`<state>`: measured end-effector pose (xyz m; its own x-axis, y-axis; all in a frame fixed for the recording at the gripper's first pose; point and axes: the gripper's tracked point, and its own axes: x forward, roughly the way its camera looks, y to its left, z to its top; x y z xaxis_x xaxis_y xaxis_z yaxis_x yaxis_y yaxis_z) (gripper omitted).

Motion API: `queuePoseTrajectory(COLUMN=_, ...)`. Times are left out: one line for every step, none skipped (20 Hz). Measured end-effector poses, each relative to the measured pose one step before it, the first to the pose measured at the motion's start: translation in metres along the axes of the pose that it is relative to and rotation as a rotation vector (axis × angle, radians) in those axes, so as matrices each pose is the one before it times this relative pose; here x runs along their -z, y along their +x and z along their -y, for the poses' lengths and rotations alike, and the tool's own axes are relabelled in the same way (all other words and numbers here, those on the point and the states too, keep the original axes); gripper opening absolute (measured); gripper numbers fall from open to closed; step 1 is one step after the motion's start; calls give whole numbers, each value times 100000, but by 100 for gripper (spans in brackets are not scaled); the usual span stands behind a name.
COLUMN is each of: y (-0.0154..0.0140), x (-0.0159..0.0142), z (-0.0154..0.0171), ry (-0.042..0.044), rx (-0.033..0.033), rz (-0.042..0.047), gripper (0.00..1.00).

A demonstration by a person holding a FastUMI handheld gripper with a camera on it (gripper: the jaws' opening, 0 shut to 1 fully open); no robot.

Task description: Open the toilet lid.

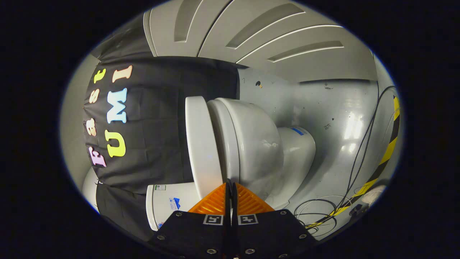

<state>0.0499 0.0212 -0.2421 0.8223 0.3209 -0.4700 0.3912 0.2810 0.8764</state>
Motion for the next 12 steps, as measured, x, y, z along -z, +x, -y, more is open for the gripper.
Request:
queuePoseTrajectory(y=68, x=168, z=-38, ry=-709, rx=-188, rz=-625, gripper=0)
queuePoseTrajectory(y=-205, x=108, z=-115, ry=-674, rx=-167, rz=-393, gripper=0)
queuePoseTrajectory(y=62, x=-22, z=11, ry=497, rx=-61, rz=-968, gripper=0)
queuePoseTrajectory(y=-57, x=-101, z=-51, ry=80, rx=332, rz=-322, gripper=0)
queuePoseTrajectory(y=59, x=57, z=-135, ry=-671, rx=139, rz=-491, gripper=0)
queuePoseTrajectory(y=-98, x=125, z=-175, ry=-1595, rx=254, rz=-348, gripper=0)
queuePoseTrajectory(y=-120, x=61, z=-108, ry=-1721, rx=336, rz=-466, gripper=0)
queuePoseTrajectory(y=-35, x=10, z=7, ry=-1231, rx=733, rz=-577, gripper=0)
queuePoseTrajectory(y=-93, x=-109, z=-68, ry=-720, rx=99, rz=-93, gripper=0)
queuePoseTrajectory(y=-339, x=36, z=-391, ry=-102, rx=-746, rz=-27, gripper=0)
queuePoseTrajectory(y=-154, x=-26, z=-502, ry=-800, rx=-1342, rz=450, gripper=0)
queuePoseTrajectory(y=-242, x=207, z=-500, ry=-1869, rx=-1067, rz=317, gripper=0)
